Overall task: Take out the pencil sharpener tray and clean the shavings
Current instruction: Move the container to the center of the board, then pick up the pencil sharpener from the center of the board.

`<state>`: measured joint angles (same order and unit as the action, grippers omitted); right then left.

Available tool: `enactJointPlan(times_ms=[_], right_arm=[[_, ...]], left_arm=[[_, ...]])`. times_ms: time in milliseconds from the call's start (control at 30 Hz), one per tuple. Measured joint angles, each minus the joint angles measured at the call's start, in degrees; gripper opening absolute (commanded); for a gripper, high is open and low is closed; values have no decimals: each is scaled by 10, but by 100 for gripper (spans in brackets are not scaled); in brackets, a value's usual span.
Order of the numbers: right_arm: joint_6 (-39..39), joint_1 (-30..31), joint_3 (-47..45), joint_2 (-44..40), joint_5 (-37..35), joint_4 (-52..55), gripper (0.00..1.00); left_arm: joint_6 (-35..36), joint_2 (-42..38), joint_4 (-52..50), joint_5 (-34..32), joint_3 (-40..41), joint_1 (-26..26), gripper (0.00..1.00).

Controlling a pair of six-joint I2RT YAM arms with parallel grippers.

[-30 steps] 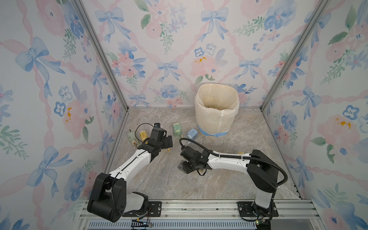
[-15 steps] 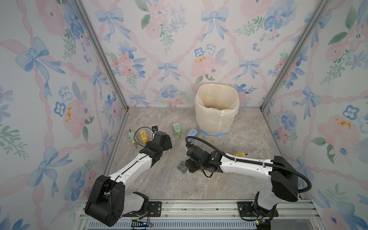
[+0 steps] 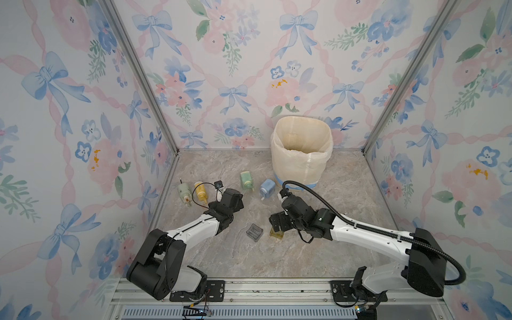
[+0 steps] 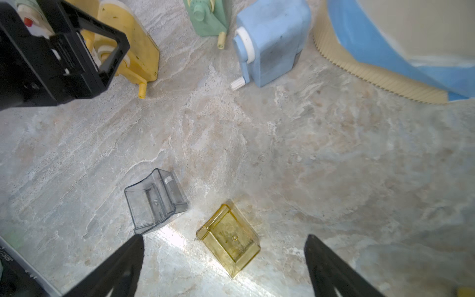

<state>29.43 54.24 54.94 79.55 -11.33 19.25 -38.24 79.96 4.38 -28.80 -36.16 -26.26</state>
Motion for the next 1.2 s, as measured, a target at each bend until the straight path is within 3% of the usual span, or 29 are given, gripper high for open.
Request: enactJointPlan(times_ms=[600,733,1200], right_arm=[[8,-60,-67,-92,3,-62,99],[14,-71,-71,-97,3,-71,100],[32,-78,-83,-100,3,-75,99]], left_arm=[[-6,102,90,-68,1,-3,95],[-5,122,110,-78,1,-3,86],[8,163,179,-81,2,-3,68]])
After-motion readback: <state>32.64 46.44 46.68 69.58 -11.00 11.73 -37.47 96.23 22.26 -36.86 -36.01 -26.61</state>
